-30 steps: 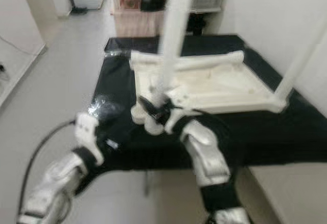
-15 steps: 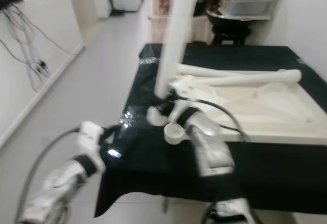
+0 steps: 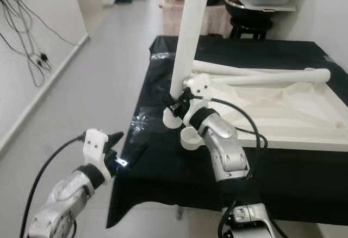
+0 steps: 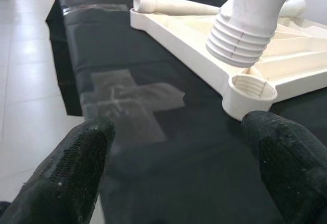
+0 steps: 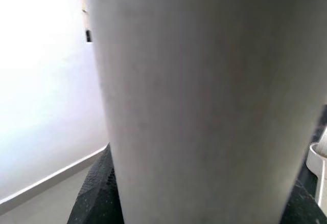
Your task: Building children table
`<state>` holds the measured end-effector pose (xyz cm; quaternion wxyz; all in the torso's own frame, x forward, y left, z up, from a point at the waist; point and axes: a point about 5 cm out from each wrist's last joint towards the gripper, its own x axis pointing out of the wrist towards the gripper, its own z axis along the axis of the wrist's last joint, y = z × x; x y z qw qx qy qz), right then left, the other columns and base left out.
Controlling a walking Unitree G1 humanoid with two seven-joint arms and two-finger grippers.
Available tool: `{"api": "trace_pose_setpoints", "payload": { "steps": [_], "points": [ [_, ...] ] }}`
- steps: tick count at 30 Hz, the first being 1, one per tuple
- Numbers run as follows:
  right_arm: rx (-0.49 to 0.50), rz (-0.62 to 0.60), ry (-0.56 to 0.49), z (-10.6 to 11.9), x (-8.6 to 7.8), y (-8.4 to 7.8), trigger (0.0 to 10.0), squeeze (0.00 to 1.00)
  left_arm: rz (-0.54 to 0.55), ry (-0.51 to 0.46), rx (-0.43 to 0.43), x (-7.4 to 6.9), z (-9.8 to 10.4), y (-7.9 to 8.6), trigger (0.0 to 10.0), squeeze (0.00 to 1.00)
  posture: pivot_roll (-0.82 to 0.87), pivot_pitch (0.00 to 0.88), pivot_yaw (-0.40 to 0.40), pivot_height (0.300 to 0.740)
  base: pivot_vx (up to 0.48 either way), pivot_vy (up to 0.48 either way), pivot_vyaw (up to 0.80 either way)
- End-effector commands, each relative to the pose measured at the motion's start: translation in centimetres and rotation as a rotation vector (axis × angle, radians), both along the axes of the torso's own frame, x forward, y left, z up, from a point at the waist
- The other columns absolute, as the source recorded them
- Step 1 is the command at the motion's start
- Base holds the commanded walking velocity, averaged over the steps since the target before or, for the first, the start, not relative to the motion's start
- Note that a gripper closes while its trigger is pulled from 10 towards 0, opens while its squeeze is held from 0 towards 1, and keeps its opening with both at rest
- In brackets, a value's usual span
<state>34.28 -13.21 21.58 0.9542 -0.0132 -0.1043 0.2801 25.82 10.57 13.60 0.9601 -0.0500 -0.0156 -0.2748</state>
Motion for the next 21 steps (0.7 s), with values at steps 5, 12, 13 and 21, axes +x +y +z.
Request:
{"api": "trace_pose_setpoints", "payload": {
  "steps": [5, 12, 13, 21],
  "points": [
    [-0.026, -0.109, 0.042, -0.8, 0.2, -0.2, 10.0, 0.00, 0.014, 0.018, 0.015, -0.4, -0.1, 0.6, 10.0, 0.00, -0.09, 0.102, 0.013, 0.740, 0.000, -0.446, 0.00],
    [-0.045, -0.103, -0.023, -0.3, -0.1, 0.4, 10.0, 0.00, 0.046, 0.027, 0.014, -0.8, -0.1, 1.0, 10.0, 0.00, -0.08, 0.132, 0.018, 0.740, 0.036, 0.000, 0.00],
    [-0.045, -0.103, -0.023, -0.3, -0.1, 0.4, 10.0, 0.00, 0.046, 0.027, 0.014, -0.8, -0.1, 1.0, 10.0, 0.00, -0.08, 0.132, 0.018, 0.740, 0.000, 0.000, 0.00],
    [-0.026, 0.320, -0.080, 1.1, -1.6, 2.3, 10.0, 0.00, -0.102, -0.010, 0.160, -3.0, 0.2, 0.9, 10.0, 0.00, -0.05, 0.215, 0.026, 0.740, 0.000, 0.000, 0.00]
  ]
}}
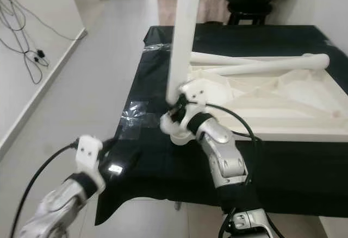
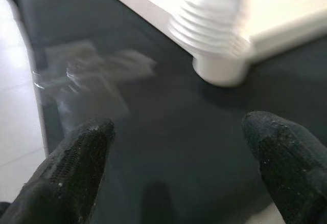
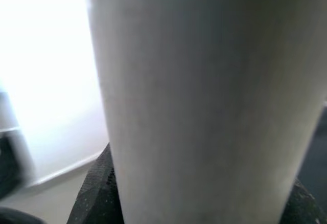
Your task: Building children table
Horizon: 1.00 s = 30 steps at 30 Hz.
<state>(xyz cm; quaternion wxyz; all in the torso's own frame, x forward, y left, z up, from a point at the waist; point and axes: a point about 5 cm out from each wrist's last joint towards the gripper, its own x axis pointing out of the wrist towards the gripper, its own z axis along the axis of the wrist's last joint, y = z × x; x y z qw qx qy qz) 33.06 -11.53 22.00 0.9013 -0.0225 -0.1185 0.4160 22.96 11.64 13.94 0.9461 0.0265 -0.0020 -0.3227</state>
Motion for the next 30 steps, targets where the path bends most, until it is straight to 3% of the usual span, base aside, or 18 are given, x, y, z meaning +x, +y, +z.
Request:
{"api": "trace_pose_setpoints", "payload": {
  "steps": [1, 3, 5, 6, 8, 11, 16, 22, 30],
  "points": [
    [-0.028, 0.127, -0.048, 1.9, 0.3, -0.2, 10.0, 0.00, -0.137, 0.006, 0.090, -1.5, -0.3, -0.7, 10.0, 0.00, -0.04, 0.241, 0.033, 0.740, 0.000, 0.000, 0.00],
    [-0.028, 0.127, -0.048, 1.9, 0.3, -0.2, 10.0, 0.00, -0.137, 0.006, 0.090, -1.5, -0.3, -0.7, 10.0, 0.00, -0.04, 0.241, 0.033, 0.740, 0.000, 0.000, 0.00],
    [-0.086, 0.197, -0.045, 3.2, 1.2, -1.8, 10.0, 0.00, -0.211, 0.002, 0.132, -2.4, -0.2, -1.0, 10.0, 0.00, -0.04, 0.270, 0.032, 0.740, 0.000, 0.000, 0.00],
    [-0.086, 0.197, -0.045, 3.2, 1.2, -1.8, 10.0, 0.00, -0.211, 0.002, 0.132, -2.4, -0.2, -1.0, 10.0, 0.00, -0.04, 0.270, 0.032, 0.740, 0.000, 0.000, 0.00],
    [-0.150, 0.298, -0.024, 4.2, 1.7, -3.1, 10.0, 0.00, -0.256, -0.017, 0.161, -2.9, 0.2, -1.1, 10.0, 0.00, -0.03, 0.300, 0.030, 0.740, 0.000, 0.000, 0.00],
    [-0.177, 0.380, -0.002, 4.6, 1.6, -3.4, 10.0, 0.00, -0.263, -0.034, 0.169, -3.0, 0.6, -1.0, 10.0, 0.00, -0.03, 0.318, 0.027, 0.740, 0.000, 0.000, 0.00],
    [-0.190, 0.483, 0.020, 5.5, 1.7, -4.0, 10.0, 0.00, -0.264, -0.053, 0.175, -3.4, 1.1, -0.8, 10.0, 0.00, -0.02, 0.345, 0.024, 0.740, 0.000, 0.000, 0.00],
    [-0.155, 0.550, 0.019, 7.4, 2.1, -6.2, 10.0, 0.00, -0.247, -0.074, 0.201, -4.4, 1.4, -0.5, 10.0, 0.00, -0.01, 0.373, 0.024, 0.740, 0.000, 0.000, 0.00],
    [-0.158, 0.602, 0.036, 7.4, 2.0, -6.8, 10.0, 0.00, -0.241, -0.090, 0.200, -4.8, 1.7, -0.5, 10.0, 0.00, 0.00, 0.391, 0.026, 0.740, 0.000, 0.000, 0.00]
  ]
}}
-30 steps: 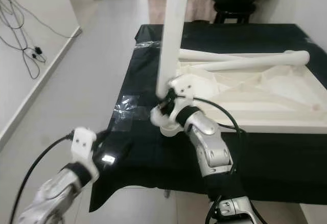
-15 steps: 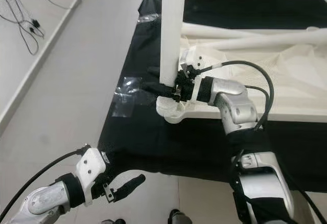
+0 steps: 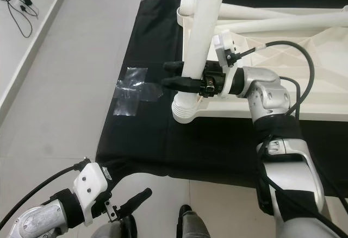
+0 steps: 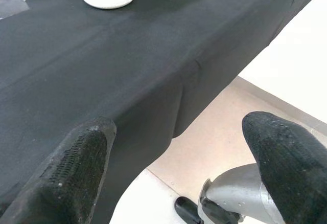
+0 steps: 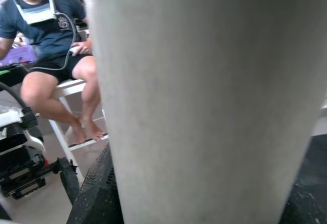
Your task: Building children table
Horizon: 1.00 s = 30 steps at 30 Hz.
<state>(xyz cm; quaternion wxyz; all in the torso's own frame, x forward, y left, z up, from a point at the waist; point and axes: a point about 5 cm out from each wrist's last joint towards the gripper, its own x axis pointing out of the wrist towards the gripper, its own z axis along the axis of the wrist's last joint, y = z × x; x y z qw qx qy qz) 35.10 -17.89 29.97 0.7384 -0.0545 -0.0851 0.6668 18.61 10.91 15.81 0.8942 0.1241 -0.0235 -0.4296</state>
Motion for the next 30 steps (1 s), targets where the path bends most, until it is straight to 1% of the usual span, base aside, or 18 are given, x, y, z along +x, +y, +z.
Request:
{"api": "trace_pose_setpoints", "payload": {
  "steps": [1, 5, 6, 9, 10, 12, 15, 16, 17, 19, 20, 21, 22, 23, 25, 27, 30],
  "points": [
    [-0.011, 0.012, 0.027, -0.6, -0.1, -0.4, 10.0, 0.00, -0.001, 0.006, 0.026, -0.5, -0.2, 0.2, 10.0, 0.00, 0.00, 0.391, 0.026, 0.740, 0.000, 0.000, 0.00],
    [-0.052, 0.028, 0.031, -0.9, 0.3, -0.6, 10.0, 0.00, -0.017, 0.020, -0.003, -1.0, 0.1, 0.1, 10.0, 0.00, 0.01, 0.403, 0.030, 0.740, 0.000, 0.000, 0.00],
    [-0.077, 0.018, 0.021, -1.0, 0.5, -0.5, 10.0, 0.00, -0.022, 0.030, -0.009, -1.1, 0.1, 0.1, 10.0, 0.00, 0.01, 0.407, 0.029, 0.740, 0.000, 0.000, 0.00],
    [-0.098, 0.009, 0.012, -1.1, 0.7, -0.4, 10.0, 0.00, -0.026, 0.037, -0.011, -1.2, 0.1, 0.1, 10.0, 0.00, 0.01, 0.408, 0.029, 0.740, 0.000, 0.000, 0.00],
    [-0.114, -0.023, 0.000, -1.1, 1.1, -0.1, 10.0, 0.00, -0.031, 0.042, -0.014, -1.3, 0.1, 0.1, 10.0, 0.00, 0.01, 0.413, 0.028, 0.740, 0.000, 0.000, 0.00],
    [-0.114, -0.023, 0.000, -1.1, 1.1, -0.1, 10.0, 0.00, -0.031, 0.042, -0.014, -1.3, 0.1, 0.1, 10.0, 0.00, 0.01, 0.413, 0.028, 0.740, 0.000, 0.000, 0.00],
    [-0.137, -0.047, -0.013, -1.3, 1.6, 0.7, 10.0, 0.00, -0.039, 0.047, -0.018, -1.5, 0.2, 0.0, 10.0, 0.00, 0.02, 0.416, 0.025, 0.740, 0.000, 0.000, 0.00],
    [-0.137, -0.047, -0.013, -1.3, 1.6, 0.7, 10.0, 0.00, -0.039, 0.047, -0.018, -1.5, 0.2, 0.0, 10.0, 0.00, 0.02, 0.416, 0.025, 0.740, 0.000, 0.000, 0.00],
    [-0.169, -0.029, -0.010, -1.5, 1.7, 1.2, 10.0, 0.00, -0.045, 0.050, -0.021, -1.6, 0.2, 0.0, 10.0, 0.00, 0.01, 0.420, 0.023, 0.740, 0.000, 0.000, 0.00],
    [-0.169, -0.029, -0.010, -1.5, 1.7, 1.2, 10.0, 0.00, -0.045, 0.050, -0.021, -1.6, 0.2, 0.0, 10.0, 0.00, 0.01, 0.420, 0.023, 0.740, 0.000, 0.000, 0.00],
    [-0.190, -0.014, -0.005, -1.6, 1.6, 1.3, 10.0, 0.00, -0.046, 0.052, -0.023, -1.7, 0.2, 0.0, 10.0, 0.00, 0.01, 0.421, 0.021, 0.740, 0.000, 0.000, 0.00],
    [-0.190, -0.014, -0.005, -1.6, 1.6, 1.3, 10.0, 0.00, -0.046, 0.052, -0.023, -1.7, 0.2, 0.0, 10.0, 0.00, 0.01, 0.421, 0.021, 0.740, 0.000, 0.000, 0.00],
    [-0.219, 0.008, 0.001, -1.9, 1.5, 1.3, 10.0, 0.00, -0.047, 0.053, -0.025, -1.7, 0.2, 0.0, 10.0, 0.00, 0.01, 0.420, 0.018, 0.740, 0.000, 0.000, 0.00],
    [-0.219, 0.008, 0.001, -1.9, 1.5, 1.3, 10.0, 0.00, -0.047, 0.053, -0.025, -1.7, 0.2, 0.0, 10.0, 0.00, 0.01, 0.420, 0.018, 0.740, 0.000, 0.000, 0.00],
    [-0.279, 0.045, 0.005, -2.7, 1.2, 1.4, 10.0, 0.00, -0.048, 0.056, -0.026, -1.7, 0.2, 0.0, 10.0, 0.00, 0.01, 0.419, 0.019, 0.740, 0.000, 0.000, 0.00],
    [-0.333, 0.078, -0.014, -3.7, 0.8, 1.8, 10.0, 0.00, -0.050, 0.058, -0.026, -1.7, 0.2, 0.0, 10.0, 0.00, 0.01, 0.417, 0.019, 0.740, 0.000, 0.000, 0.00],
    [-0.354, 0.093, -0.031, -4.2, 0.7, 2.0, 10.0, 0.00, -0.052, 0.059, -0.026, -1.7, 0.2, 0.0, 10.0, 0.00, 0.01, 0.412, 0.021, 0.740, 0.000, 0.000, 0.00]
  ]
}}
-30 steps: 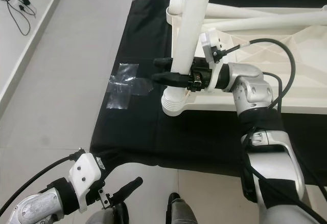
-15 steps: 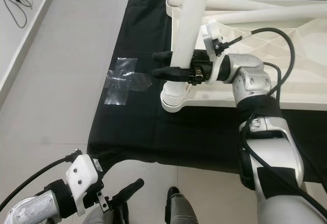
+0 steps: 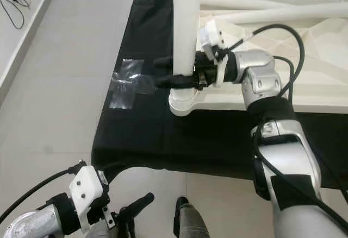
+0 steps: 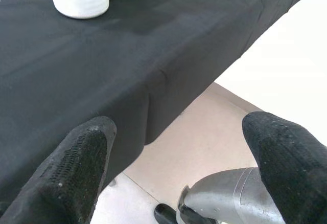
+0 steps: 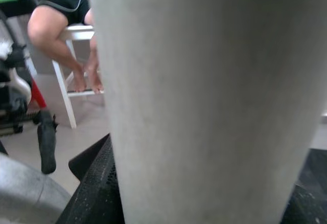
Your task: Building children table
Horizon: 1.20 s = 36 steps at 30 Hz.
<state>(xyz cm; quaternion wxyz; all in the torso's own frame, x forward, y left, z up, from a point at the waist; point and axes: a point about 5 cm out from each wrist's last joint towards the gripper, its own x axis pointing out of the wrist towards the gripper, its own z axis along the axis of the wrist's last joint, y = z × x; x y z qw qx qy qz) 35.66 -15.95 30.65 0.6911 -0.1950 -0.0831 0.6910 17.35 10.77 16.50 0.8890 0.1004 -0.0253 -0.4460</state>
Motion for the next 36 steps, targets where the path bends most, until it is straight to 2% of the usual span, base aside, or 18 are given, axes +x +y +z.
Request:
{"api": "trace_pose_setpoints", "payload": {
  "steps": [1, 12, 13, 18, 23, 26, 27, 30, 32, 35, 36],
  "points": [
    [-0.145, -0.009, 0.146, -5.2, 0.1, 0.2, 10.0, 0.00, -0.019, 0.039, 0.016, -0.5, -0.4, 0.1, 10.0, 0.00, 0.01, 0.412, 0.021, 0.740, 0.000, 0.000, 0.00],
    [-0.168, 0.029, 0.124, -6.2, -0.7, 0.7, 10.0, 0.00, -0.021, 0.041, 0.019, -0.4, -0.5, 0.1, 10.0, 0.00, 0.01, 0.396, 0.028, 0.740, 0.000, 0.000, 0.00],
    [-0.205, 0.039, 0.109, -6.3, -0.9, 0.6, 10.0, 0.00, -0.022, 0.041, 0.019, -0.4, -0.5, 0.1, 10.0, 0.00, 0.00, 0.391, 0.028, 0.740, 0.000, 0.000, 0.00],
    [-0.247, 0.064, 0.092, -6.0, -1.3, 0.8, 10.0, 0.00, -0.024, 0.042, 0.019, -0.3, -0.5, 0.2, 10.0, 0.00, 0.01, 0.392, 0.031, 0.740, 0.000, 0.000, 0.00],
    [-0.211, 0.059, 0.102, -5.5, -1.1, 1.1, 10.0, 0.00, -0.024, 0.043, 0.020, -0.3, -0.5, 0.2, 10.0, 0.00, 0.01, 0.392, 0.031, 0.740, 0.000, 0.000, 0.00],
    [-0.115, -0.005, 0.114, -4.7, -0.4, 1.4, 10.0, 0.00, -0.025, 0.043, 0.020, -0.3, -0.5, 0.2, 10.0, 0.00, 0.00, 0.393, 0.029, 0.740, 0.000, 0.000, 0.00],
    [-0.115, -0.005, 0.114, -4.7, -0.4, 1.4, 10.0, 0.00, -0.025, 0.043, 0.020, -0.3, -0.5, 0.2, 10.0, 0.00, 0.00, 0.393, 0.029, 0.740, 0.000, 0.000, 0.00],
    [0.012, -0.158, 0.140, -3.8, 0.7, 1.3, 10.0, 0.00, -0.024, 0.043, 0.018, -0.2, -0.5, 0.2, 10.0, 0.00, 0.00, 0.394, 0.027, 0.740, 0.000, 0.000, 0.00],
    [0.012, -0.158, 0.140, -3.8, 0.7, 1.3, 10.0, 0.00, -0.024, 0.043, 0.018, -0.2, -0.5, 0.2, 10.0, 0.00, 0.00, 0.394, 0.027, 0.740, 0.000, 0.000, 0.00],
    [0.046, -0.330, 0.150, -5.1, 0.9, 0.7, 10.0, 0.00, -0.024, 0.044, 0.014, 0.0, -0.6, 0.1, 10.0, 0.00, -0.02, 0.393, 0.011, 0.740, 0.000, 0.000, 0.00],
    [0.046, -0.330, 0.150, -5.1, 0.9, 0.7, 10.0, 0.00, -0.024, 0.044, 0.014, 0.0, -0.6, 0.1, 10.0, 0.00, -0.02, 0.393, 0.011, 0.740, 0.000, 0.000, 0.00]
  ]
}}
